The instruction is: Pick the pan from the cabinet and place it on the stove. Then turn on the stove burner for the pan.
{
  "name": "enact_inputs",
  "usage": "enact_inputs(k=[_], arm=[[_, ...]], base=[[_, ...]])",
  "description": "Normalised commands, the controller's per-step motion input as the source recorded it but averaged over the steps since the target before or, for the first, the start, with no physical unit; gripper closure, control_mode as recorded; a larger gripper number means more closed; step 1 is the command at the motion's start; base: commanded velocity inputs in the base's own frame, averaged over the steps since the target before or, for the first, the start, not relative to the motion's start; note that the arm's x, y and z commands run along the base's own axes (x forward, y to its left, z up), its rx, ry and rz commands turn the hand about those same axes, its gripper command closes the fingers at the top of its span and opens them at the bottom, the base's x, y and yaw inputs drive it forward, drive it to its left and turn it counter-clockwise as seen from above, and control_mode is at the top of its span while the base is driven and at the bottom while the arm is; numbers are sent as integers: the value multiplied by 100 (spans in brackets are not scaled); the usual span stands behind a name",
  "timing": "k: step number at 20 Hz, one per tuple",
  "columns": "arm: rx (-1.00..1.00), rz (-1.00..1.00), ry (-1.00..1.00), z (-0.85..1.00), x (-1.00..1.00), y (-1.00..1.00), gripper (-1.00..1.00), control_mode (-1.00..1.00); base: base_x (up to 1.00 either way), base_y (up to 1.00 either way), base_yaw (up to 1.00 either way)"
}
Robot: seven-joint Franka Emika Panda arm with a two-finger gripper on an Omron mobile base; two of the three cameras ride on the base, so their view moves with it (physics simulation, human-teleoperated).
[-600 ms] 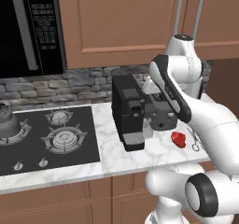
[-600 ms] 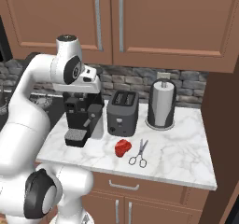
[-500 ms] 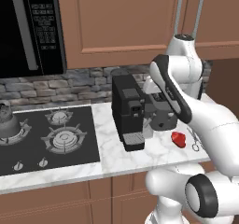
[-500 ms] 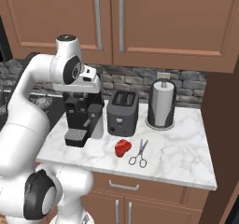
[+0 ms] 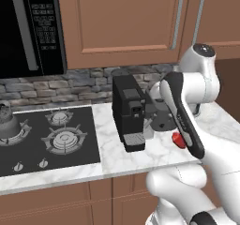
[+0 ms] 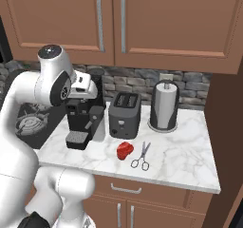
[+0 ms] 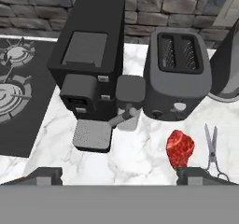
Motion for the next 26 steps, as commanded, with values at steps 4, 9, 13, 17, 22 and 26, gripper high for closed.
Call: enact_inputs(k=[4,9,13,17,22,26], arm=[[0,-12,-26,40,-21,-3,-100,-100],[0,-9,-22,43,-2,-1,-100,-100],[0,-1,-29,39,-4,-7,-100,-100],[0,0,-30,43,-17,-40,-100,-100],[0,0,-31,44,-27,-39,-100,-100],[0,0,-29,48,-19,-42,-100,-100]], base=[[0,0,0],[0,0,0],[0,0,0],[0,0,0],[0,0,0],[0,0,0]])
